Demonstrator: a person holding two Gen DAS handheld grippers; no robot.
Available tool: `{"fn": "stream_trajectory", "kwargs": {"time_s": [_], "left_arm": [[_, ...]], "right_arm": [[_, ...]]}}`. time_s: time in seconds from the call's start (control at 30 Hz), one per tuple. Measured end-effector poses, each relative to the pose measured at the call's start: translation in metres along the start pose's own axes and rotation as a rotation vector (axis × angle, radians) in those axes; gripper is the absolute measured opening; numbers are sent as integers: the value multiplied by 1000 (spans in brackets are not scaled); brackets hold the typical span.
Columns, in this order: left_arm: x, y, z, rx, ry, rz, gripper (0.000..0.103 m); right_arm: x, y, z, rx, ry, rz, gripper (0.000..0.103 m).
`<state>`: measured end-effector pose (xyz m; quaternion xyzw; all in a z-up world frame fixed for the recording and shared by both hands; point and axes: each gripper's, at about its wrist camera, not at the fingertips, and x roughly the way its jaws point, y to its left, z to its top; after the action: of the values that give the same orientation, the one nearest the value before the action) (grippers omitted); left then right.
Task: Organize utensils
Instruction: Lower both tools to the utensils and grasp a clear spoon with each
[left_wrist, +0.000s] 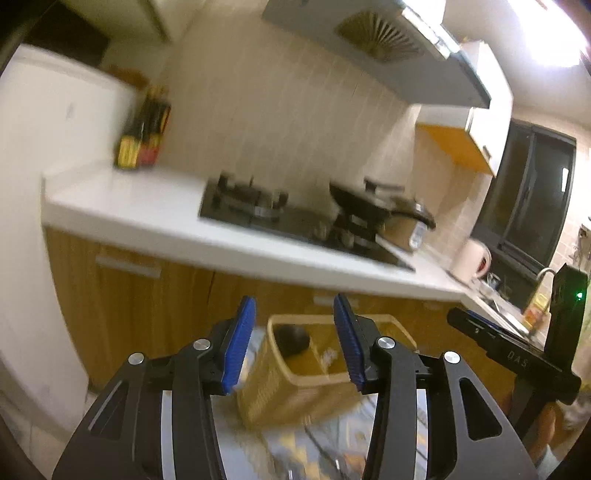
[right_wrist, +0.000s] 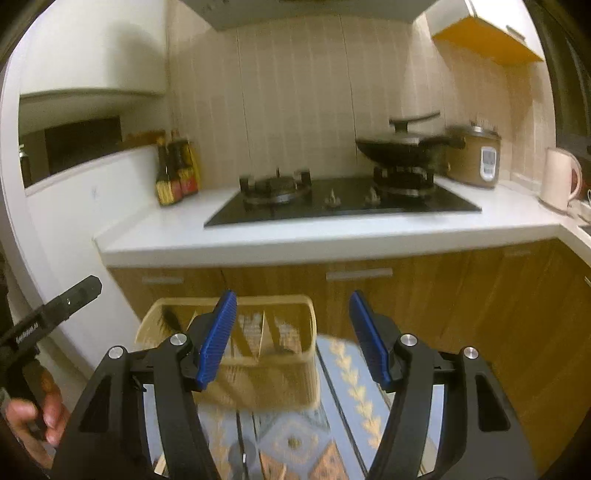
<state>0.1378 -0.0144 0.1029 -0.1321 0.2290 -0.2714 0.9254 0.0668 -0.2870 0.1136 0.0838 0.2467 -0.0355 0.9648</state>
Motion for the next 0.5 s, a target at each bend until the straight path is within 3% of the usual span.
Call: {"fn": "stream_trajectory", "kwargs": {"time_s": [0.17,0.37,0.5], "left_arm": [[-5,10,-15,-4,191,19,43],[21,28,-75,-2,514,38,43],[43,36,-106,-37,641,21,43]], "right_arm": [[-4,-1,-18,-4,178,23,60],[24,-1,-60,36,438,91,59],[50,3,-90,73,595,148,53]]}}
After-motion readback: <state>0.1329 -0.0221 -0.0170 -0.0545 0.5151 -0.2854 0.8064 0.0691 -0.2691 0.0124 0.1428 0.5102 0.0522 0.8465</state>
